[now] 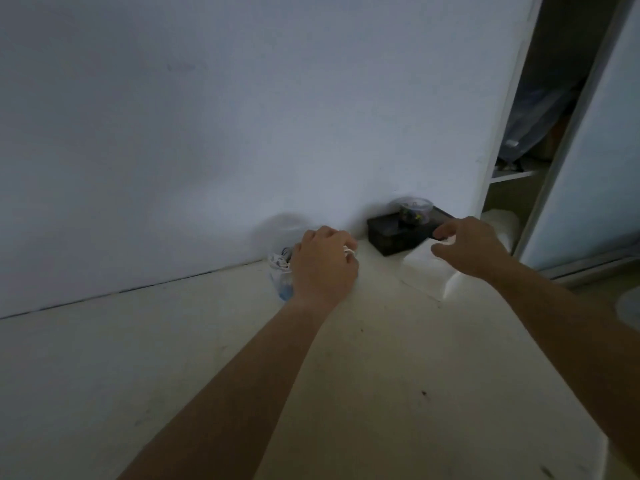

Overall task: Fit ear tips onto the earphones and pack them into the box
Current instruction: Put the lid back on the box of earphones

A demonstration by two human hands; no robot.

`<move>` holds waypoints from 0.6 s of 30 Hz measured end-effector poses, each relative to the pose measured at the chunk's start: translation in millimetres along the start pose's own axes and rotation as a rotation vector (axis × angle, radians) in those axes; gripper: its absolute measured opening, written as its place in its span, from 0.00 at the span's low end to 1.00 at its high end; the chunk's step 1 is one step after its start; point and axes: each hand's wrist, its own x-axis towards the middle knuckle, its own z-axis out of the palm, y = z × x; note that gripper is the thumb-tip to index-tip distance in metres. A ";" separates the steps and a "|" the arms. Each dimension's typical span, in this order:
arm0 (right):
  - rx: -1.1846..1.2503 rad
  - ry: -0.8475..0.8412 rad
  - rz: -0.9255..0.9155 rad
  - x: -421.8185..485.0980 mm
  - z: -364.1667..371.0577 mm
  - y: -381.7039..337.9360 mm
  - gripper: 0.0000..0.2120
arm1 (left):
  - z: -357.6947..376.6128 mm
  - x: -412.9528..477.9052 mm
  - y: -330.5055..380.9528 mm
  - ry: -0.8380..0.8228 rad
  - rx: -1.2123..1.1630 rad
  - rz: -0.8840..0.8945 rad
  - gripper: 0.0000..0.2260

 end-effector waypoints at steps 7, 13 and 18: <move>0.090 -0.032 -0.190 -16.9 24.7 -44.6 0.13 | 5.1 1.6 -24.9 -0.007 0.057 -0.584 0.22; 0.250 -0.238 -0.102 -11.5 69.1 -98.2 0.14 | -9.7 7.6 -51.7 0.013 -0.329 -0.853 0.18; 0.514 -0.170 0.090 3.5 87.7 -98.0 0.13 | -23.5 16.7 -68.4 0.041 -0.574 -1.044 0.12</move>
